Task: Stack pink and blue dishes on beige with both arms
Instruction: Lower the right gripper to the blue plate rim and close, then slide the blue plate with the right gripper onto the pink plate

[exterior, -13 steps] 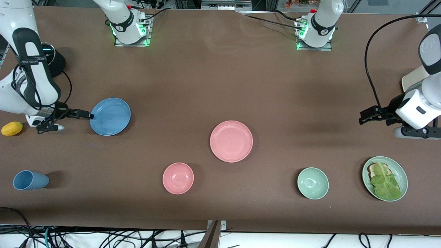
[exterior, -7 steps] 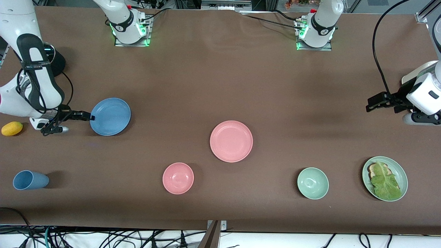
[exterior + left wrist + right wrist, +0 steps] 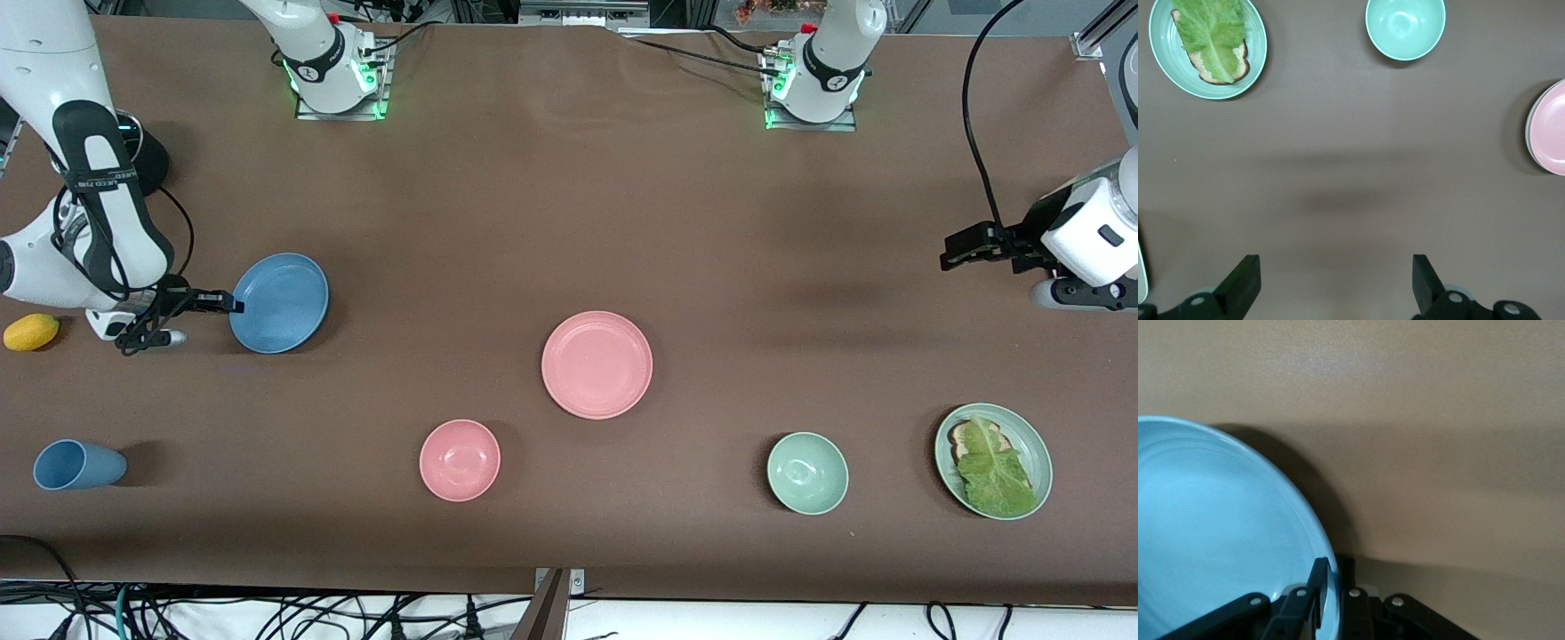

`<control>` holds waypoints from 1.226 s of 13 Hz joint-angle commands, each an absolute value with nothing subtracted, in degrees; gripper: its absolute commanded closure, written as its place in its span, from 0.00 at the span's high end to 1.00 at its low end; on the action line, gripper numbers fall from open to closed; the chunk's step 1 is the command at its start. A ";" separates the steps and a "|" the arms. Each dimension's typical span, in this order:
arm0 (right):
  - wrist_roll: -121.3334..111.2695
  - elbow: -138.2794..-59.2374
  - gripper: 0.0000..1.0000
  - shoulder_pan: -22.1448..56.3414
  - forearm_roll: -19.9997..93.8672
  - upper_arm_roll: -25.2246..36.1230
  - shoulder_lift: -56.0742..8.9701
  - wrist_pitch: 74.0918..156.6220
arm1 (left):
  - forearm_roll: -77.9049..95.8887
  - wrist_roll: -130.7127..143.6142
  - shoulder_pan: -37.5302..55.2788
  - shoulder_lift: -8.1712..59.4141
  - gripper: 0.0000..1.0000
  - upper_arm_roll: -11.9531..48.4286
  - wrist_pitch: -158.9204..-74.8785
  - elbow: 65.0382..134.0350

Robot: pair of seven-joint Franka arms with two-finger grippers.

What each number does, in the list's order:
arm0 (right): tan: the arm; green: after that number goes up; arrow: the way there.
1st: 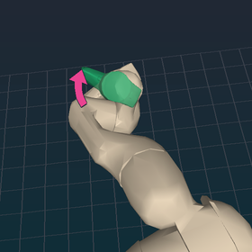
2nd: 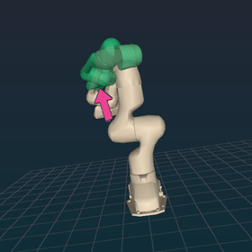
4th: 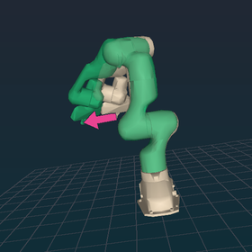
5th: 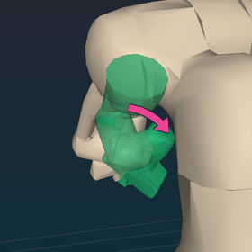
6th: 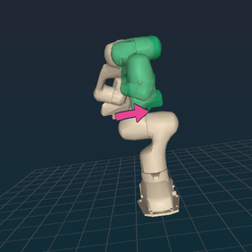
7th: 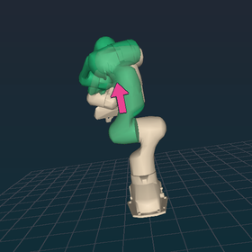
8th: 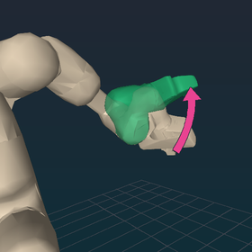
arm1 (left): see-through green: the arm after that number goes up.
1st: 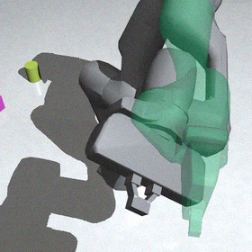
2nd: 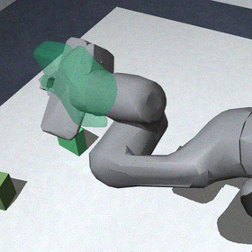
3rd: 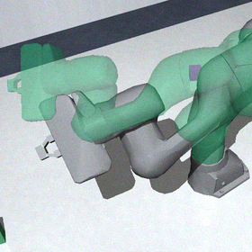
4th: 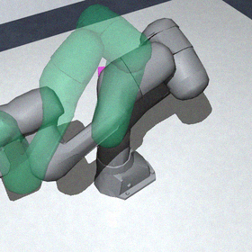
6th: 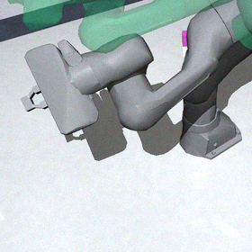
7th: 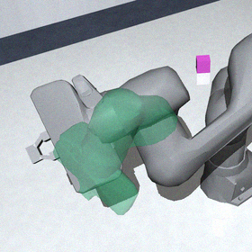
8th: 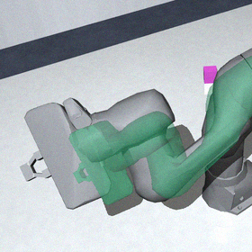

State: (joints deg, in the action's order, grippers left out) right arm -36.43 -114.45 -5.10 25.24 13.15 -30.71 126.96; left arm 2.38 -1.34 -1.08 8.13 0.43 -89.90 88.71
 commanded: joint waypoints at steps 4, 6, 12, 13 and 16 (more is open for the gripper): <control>-37.97 -107.52 0.00 -5.27 26.63 13.01 -30.94 116.68 | 1.32 -3.51 -1.32 6.94 1.00 0.61 -88.86 88.86; -36.23 -102.50 0.00 -5.01 26.63 12.92 -30.50 110.25 | 1.58 -3.96 -1.49 7.21 1.00 0.53 -89.03 88.77; -17.77 -94.93 0.00 3.50 26.28 9.76 -28.39 102.22 | 1.49 -3.87 -1.49 7.21 1.00 0.62 -89.12 88.77; -16.97 -94.40 0.00 6.04 25.76 8.54 -28.48 102.65 | 1.32 -3.87 -1.49 7.29 1.00 0.62 -89.12 88.77; -5.76 -92.03 0.00 13.25 26.45 8.17 -29.79 103.62 | 1.32 -3.96 -1.49 7.12 1.00 0.70 -88.86 88.86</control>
State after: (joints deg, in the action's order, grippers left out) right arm -11.89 -93.93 10.19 25.91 8.07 -28.81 103.62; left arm 2.38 -2.70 -1.38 7.77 0.43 -89.67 88.72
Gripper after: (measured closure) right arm 0.956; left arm 0.000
